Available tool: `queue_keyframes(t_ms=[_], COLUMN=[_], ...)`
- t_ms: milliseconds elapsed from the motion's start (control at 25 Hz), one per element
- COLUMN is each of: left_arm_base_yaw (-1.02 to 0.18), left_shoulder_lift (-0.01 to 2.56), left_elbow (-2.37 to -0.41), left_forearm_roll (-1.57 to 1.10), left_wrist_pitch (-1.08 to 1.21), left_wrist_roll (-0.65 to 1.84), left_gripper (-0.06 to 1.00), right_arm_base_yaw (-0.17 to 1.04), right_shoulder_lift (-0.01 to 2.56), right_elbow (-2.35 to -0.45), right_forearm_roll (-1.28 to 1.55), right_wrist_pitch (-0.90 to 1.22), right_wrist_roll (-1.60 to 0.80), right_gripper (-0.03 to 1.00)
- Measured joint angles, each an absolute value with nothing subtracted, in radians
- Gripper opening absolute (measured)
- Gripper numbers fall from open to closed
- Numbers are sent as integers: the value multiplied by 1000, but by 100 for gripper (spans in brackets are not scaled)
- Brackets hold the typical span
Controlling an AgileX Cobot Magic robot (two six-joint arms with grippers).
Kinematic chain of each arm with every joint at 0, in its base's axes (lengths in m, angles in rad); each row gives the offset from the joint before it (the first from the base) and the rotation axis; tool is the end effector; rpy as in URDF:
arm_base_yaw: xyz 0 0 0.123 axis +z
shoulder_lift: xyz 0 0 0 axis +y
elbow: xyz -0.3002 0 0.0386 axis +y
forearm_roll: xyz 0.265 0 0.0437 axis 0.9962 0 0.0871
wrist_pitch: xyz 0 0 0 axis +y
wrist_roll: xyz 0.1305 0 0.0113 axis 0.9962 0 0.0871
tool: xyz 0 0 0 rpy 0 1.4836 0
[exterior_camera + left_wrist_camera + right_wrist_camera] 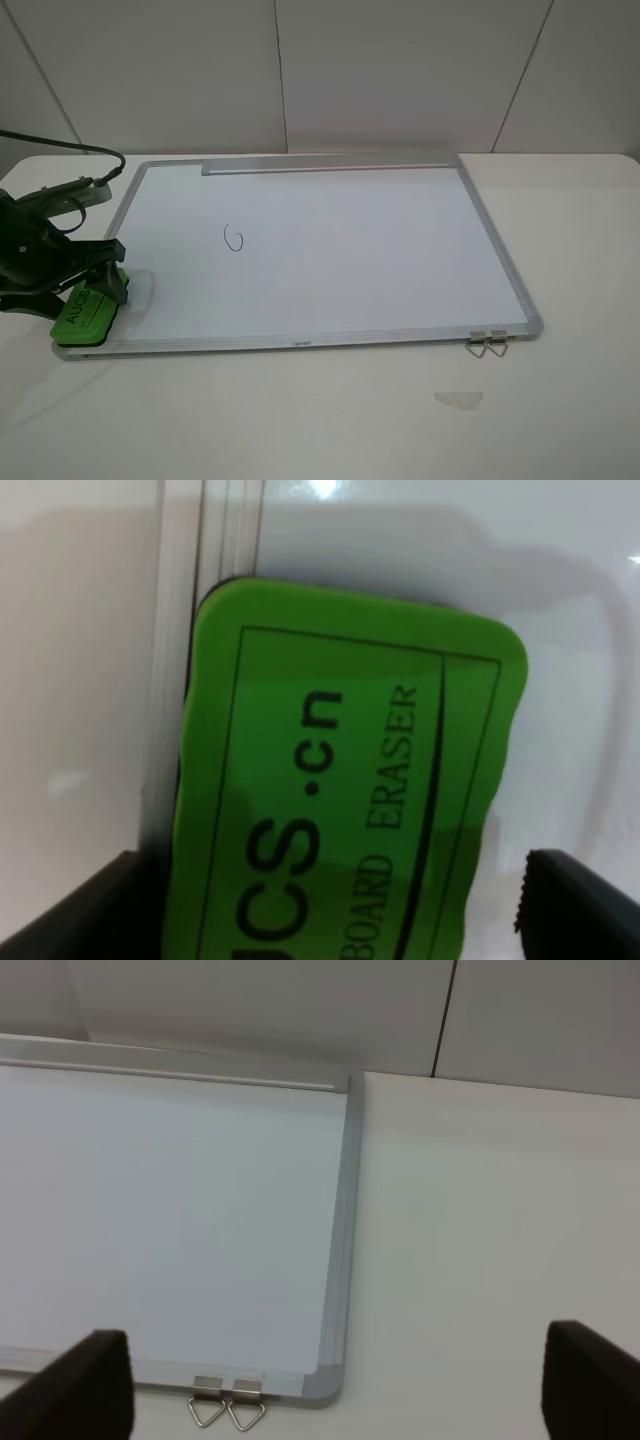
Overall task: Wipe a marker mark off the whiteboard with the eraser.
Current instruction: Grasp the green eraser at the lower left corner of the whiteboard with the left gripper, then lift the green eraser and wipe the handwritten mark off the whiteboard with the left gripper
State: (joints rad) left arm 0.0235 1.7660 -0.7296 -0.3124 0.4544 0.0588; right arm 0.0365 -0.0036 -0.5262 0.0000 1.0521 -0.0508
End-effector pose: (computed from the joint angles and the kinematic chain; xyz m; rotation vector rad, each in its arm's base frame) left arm 0.2930 -0.0108 0.0767 -0.3464 2.9410 -0.2273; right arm 0.0250 0.0009 0.2768 -0.0875 2.0040 -0.0092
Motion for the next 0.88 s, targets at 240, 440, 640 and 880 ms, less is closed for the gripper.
queue_keyframes(t_ms=[240,440,640,880], left_arm_base_yaw=[23,23,23,23], left_shoulder_lift=[1766,1766,1766,1766], left_elbow=[-730,-730,-730,-730], left_forearm_roll=[-312,-312,-312,-312], left_wrist_pitch=[454,456,456,457], left_wrist_roll=[54,28,25,23], left_gripper=[71,60,60,60], right_arm_base_yaw=[37,37,37,37], right_shoulder_lift=[-4,-4,-4,-4], right_elbow=[-526,-526,-526,-526], right_forearm_roll=[0,0,0,0], right_wrist_pitch=[1052,1052,1052,1052], right_wrist_roll=[-51,-51,-51,-51], right_gripper=[82,82,82,82])
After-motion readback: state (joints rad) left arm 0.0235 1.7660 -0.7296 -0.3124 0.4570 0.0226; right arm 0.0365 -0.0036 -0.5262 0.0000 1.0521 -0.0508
